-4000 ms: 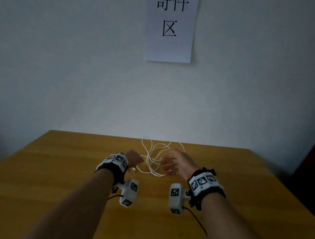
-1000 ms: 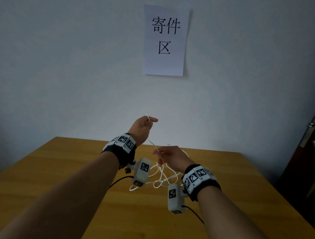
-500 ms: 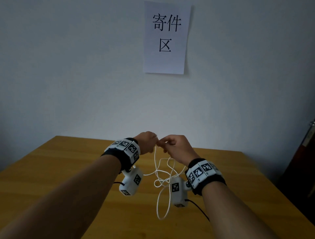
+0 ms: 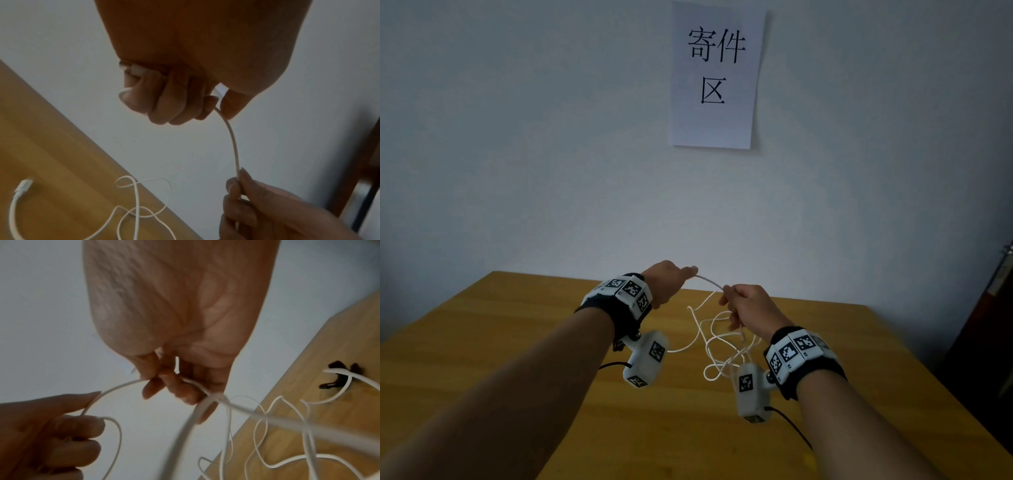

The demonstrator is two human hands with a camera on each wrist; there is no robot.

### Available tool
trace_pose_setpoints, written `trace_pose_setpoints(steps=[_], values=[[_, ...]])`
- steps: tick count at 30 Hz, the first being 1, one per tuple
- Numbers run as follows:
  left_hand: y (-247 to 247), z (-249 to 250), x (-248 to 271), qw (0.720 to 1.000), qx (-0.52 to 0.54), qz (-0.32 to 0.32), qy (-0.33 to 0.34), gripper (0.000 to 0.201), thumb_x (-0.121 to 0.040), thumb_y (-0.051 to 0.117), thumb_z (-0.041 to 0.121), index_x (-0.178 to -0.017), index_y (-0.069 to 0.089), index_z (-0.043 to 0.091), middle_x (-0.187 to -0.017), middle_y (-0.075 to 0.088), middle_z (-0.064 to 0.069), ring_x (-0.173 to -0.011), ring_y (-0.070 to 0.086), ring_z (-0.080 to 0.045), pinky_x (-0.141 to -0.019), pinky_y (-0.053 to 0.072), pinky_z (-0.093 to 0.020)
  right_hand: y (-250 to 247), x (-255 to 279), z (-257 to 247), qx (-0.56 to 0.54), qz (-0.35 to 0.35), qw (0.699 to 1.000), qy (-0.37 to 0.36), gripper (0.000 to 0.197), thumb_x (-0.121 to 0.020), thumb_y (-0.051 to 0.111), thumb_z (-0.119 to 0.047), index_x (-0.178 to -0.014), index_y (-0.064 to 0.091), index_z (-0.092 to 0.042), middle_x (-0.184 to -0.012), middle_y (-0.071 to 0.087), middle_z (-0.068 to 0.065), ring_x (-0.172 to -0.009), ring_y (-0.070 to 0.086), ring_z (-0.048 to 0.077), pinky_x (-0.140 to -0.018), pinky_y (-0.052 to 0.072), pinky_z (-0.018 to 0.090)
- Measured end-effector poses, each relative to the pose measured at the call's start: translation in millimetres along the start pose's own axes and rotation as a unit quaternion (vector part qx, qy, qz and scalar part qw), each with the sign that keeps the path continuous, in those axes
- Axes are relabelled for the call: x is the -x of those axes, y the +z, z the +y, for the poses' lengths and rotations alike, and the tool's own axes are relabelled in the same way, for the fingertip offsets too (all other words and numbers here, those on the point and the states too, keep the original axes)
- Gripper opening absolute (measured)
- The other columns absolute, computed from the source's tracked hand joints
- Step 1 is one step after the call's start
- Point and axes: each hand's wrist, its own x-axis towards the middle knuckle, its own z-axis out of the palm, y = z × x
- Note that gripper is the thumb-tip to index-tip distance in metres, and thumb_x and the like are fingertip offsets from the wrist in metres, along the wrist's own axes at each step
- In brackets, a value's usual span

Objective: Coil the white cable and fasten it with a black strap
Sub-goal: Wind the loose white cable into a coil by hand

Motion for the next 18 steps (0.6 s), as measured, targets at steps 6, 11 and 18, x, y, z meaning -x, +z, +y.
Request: trace_pose_setpoints(steps=[6,11,18], values=[[4,4,14,0.956,0.226,-0.189,0.008,0.049,-0.099,0.037,0.045,-0.057,0.024,0.024,-0.047,0.02,0.007,-0.039,0.017,-0.011,-0.045,0.013,-0.024,9,-5,-4,0.035,0.011,0.999,0.011,0.044,-0.108,0.037,-0.04,-0.096,0.068,-0.012,-0.07,0.057,0.005,-0.052,0.055,0.017,-0.055,0.053,0.032],[6,18,18,0.876,0.418,-0.222,0.088,0.041,-0.099,0.037,0.033,-0.062,0.024,0.021,-0.048,0.025,0.004,-0.041,0.022,-0.013,-0.046,0.024,-0.024,22,1,-14,-0.001,-0.036,0.999,0.021,0.06,-0.106,0.031,-0.055,-0.101,0.062,-0.003,-0.071,0.063,0.009,-0.049,0.059,0.019,-0.05,0.048,0.026],[8,38,21,0.835,0.5,-0.161,0.163,0.032,-0.101,0.027,0.028,-0.074,0.041,0.018,-0.113,0.071,-0.021,-0.107,0.067,-0.035,-0.099,0.044,-0.047,31,7,-26,0.057,-0.135,0.988,-0.039,0.035,-0.106,0.045,-0.025,-0.086,0.063,-0.003,-0.064,0.068,0.011,-0.051,0.065,0.018,-0.052,0.055,0.025]])
